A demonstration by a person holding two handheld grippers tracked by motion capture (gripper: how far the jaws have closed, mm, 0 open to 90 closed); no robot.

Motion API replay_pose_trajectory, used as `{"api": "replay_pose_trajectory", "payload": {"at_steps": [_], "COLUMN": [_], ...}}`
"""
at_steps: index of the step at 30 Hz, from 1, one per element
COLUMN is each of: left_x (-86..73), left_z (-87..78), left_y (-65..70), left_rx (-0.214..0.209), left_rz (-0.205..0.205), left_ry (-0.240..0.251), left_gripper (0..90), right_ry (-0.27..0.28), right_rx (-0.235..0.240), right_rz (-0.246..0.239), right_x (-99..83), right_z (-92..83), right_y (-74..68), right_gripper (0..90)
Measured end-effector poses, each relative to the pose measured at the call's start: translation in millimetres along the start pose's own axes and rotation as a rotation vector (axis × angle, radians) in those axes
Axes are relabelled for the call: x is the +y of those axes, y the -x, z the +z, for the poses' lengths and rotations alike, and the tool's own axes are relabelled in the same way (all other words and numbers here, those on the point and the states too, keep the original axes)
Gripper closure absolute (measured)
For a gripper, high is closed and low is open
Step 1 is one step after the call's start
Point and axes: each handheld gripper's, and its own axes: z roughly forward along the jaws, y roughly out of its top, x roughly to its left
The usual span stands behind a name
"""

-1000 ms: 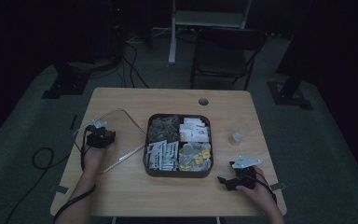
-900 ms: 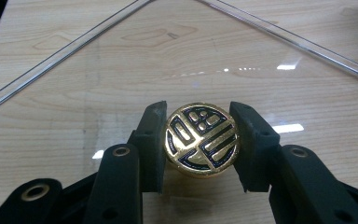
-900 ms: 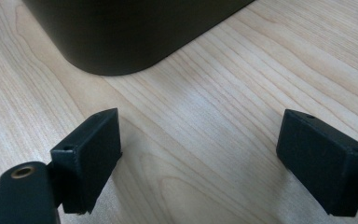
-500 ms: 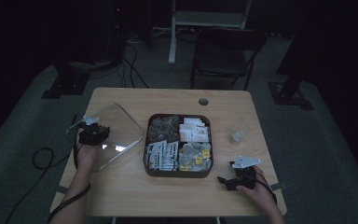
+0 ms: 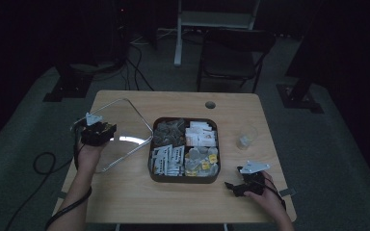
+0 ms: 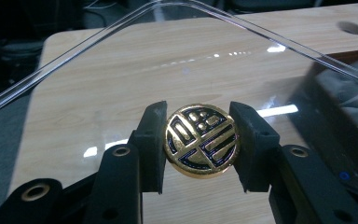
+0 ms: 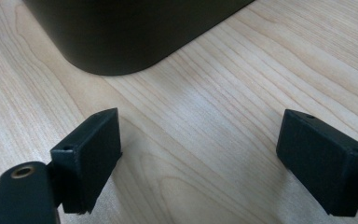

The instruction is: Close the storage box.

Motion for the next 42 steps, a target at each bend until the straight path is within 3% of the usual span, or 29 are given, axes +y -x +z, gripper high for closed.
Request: {"api": "replay_pose_trajectory", "payload": {"at_steps": [7, 16, 42], "left_x": [11.6, 19.7, 33.3], "left_z": [-0.3, 3.0, 11.9], "left_y": [24.4, 57.1, 122.2], "left_rx": [-0.081, -0.158, -0.321], "left_rz": [0.078, 0.148, 0.276], "left_ry": [0.003, 0.005, -0.014], "left_gripper": [60.1, 60.1, 60.1], "right_ry": [0.000, 0.000, 0.000], "right_rx": [0.000, 0.000, 0.000], "right_rz": [0.000, 0.000, -0.001], "right_x": [0.0, 0.0, 0.0], "right_z": [0.0, 0.0, 0.0], "right_y": [-0.1, 0.0, 0.0], "right_gripper": [13.4, 13.4, 13.4]}}
